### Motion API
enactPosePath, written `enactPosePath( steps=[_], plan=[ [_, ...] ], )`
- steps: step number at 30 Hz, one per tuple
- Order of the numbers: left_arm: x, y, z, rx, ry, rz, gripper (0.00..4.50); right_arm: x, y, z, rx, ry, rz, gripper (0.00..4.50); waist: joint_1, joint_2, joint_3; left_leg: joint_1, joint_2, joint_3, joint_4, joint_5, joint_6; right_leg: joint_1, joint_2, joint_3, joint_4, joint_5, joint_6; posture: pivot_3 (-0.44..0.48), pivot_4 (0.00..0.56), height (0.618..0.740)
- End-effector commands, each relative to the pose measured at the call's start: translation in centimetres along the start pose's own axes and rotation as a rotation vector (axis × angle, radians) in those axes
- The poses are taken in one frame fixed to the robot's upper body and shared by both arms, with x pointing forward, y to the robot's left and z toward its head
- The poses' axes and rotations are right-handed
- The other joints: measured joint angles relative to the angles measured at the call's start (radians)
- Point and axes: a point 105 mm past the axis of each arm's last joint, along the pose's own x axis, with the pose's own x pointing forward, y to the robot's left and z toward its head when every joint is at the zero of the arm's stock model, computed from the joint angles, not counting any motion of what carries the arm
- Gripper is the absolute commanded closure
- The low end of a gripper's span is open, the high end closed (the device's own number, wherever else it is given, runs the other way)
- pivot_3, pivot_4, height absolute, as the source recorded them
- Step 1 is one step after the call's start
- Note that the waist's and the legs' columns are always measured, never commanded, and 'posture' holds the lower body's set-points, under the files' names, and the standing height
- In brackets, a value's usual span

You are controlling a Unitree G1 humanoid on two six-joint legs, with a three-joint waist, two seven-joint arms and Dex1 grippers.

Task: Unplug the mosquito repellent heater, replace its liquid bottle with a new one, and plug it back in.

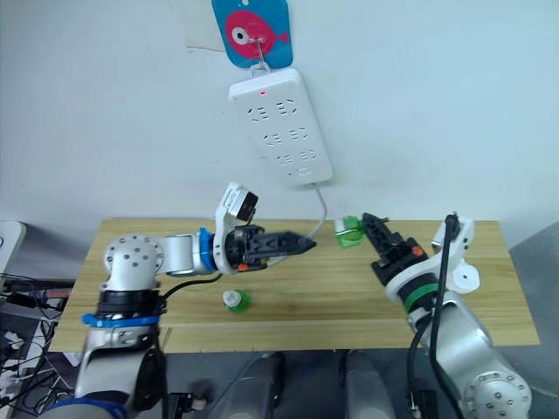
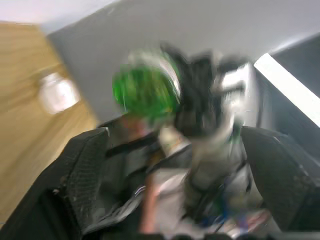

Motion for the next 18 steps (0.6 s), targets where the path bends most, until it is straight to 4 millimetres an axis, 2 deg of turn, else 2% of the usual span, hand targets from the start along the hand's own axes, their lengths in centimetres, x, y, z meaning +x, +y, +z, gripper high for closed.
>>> enactPosePath(
  steps=[1,2,6,8,11,14,18],
  plan=[
    [1.9,-1.7,0.0,0.461,0.012,-0.029,0.0,0.6,-2.9,1.3,-0.232,-0.044,-0.117,3.77,0.008,0.0,0.0,0.0,0.0,0.0,0.0,0.0,0.0,0.0,0.0,0.0,0.0,0.0,-0.001,0.175,0.268,0.74],
    [2.2,-1.9,-0.2,0.546,0.014,-0.037,0.0,0.8,-3.7,1.4,-0.284,-0.05,-0.155,3.77,0.011,0.0,0.0,0.0,0.0,0.0,0.0,0.0,0.0,0.0,0.0,0.0,0.0,0.001,-0.001,0.175,0.268,0.74],
    [2.9,-1.8,-1.4,0.902,-0.004,-0.053,0.0,2.3,-7.3,0.7,-0.699,-0.015,-0.245,3.77,0.023,0.0,-0.001,0.0,0.0,0.003,0.0,0.0,0.0,0.0,0.0,0.002,-0.001,0.001,-0.002,0.192,0.283,0.74],
    [2.8,-1.2,-2.1,0.992,0.006,-0.044,0.0,3.1,-8.7,0.6,-0.773,-0.027,-0.279,3.77,0.023,-0.001,-0.001,0.0,0.0,0.004,0.0,-0.001,0.002,-0.001,0.0,0.002,-0.001,0.001,-0.002,0.195,0.289,0.74],
    [2.4,-0.2,-2.8,1.066,0.029,-0.016,0.0,3.7,-11.5,0.2,-0.817,-0.038,-0.341,3.77,0.025,-0.001,-0.001,0.0,0.0,0.003,0.0,-0.002,0.004,-0.001,0.0,0.002,-0.001,0.001,-0.002,0.204,0.298,0.74],
    [2.0,0.5,-3.0,1.059,0.033,0.021,0.0,3.9,-13.7,0.0,-0.909,-0.045,-0.368,3.77,0.026,-0.001,-0.001,0.0,-0.001,0.004,0.0,-0.002,0.005,-0.001,0.0,0.002,-0.001,0.001,-0.002,0.219,0.305,0.74],
    [1.6,0.9,-2.8,1.021,0.025,0.072,0.0,4.4,-14.9,0.2,-0.947,-0.084,-0.373,3.77,0.025,-0.001,-0.001,0.0,-0.001,0.003,0.001,-0.003,0.005,-0.001,0.0,0.002,0.0,0.001,-0.002,0.236,0.31,0.74]
  ],
)
